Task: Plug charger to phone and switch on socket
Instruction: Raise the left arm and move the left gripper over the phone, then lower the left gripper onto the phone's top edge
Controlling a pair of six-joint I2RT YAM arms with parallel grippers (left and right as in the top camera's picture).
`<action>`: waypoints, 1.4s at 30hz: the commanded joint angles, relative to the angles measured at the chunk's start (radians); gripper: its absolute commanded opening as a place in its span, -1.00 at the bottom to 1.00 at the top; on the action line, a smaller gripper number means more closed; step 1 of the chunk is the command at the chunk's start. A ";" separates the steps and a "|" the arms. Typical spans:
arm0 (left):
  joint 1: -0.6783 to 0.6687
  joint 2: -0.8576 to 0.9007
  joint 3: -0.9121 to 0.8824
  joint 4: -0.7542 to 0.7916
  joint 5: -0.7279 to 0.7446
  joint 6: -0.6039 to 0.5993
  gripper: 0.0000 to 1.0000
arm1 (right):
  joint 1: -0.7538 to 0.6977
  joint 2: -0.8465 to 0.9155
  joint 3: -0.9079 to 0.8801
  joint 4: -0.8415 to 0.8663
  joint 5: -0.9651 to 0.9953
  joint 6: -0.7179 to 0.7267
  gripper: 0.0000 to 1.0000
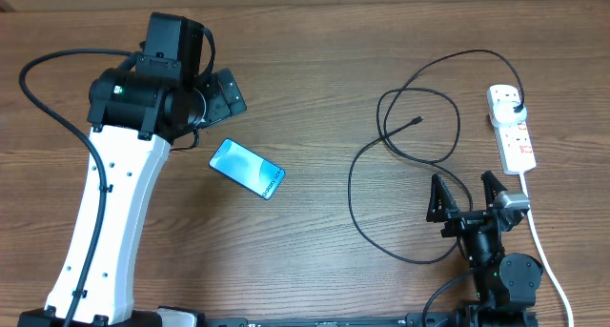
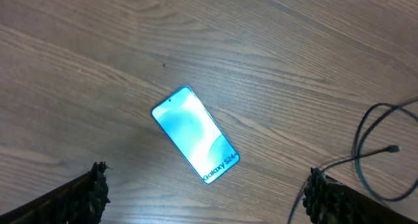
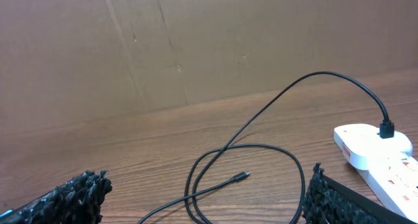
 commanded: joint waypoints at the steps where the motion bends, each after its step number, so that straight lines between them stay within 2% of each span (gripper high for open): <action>1: -0.006 0.008 0.021 -0.013 -0.002 -0.097 1.00 | 0.001 -0.006 -0.011 0.003 0.006 -0.002 1.00; 7: -0.006 0.029 0.023 -0.021 -0.059 -0.176 1.00 | 0.001 -0.006 -0.011 0.003 0.006 -0.002 1.00; 11: -0.005 0.095 0.057 -0.031 -0.061 -0.214 1.00 | 0.001 -0.006 -0.011 0.003 0.006 -0.002 1.00; 20: -0.003 0.296 0.220 -0.157 -0.060 -0.252 1.00 | 0.001 -0.006 -0.011 0.003 0.006 -0.002 1.00; 30: 0.078 0.451 0.223 -0.185 0.096 -0.291 1.00 | 0.001 -0.006 -0.011 0.003 0.006 -0.002 1.00; 42: 0.100 0.541 0.222 -0.194 0.097 -0.325 1.00 | 0.001 -0.006 -0.011 0.003 0.006 -0.002 1.00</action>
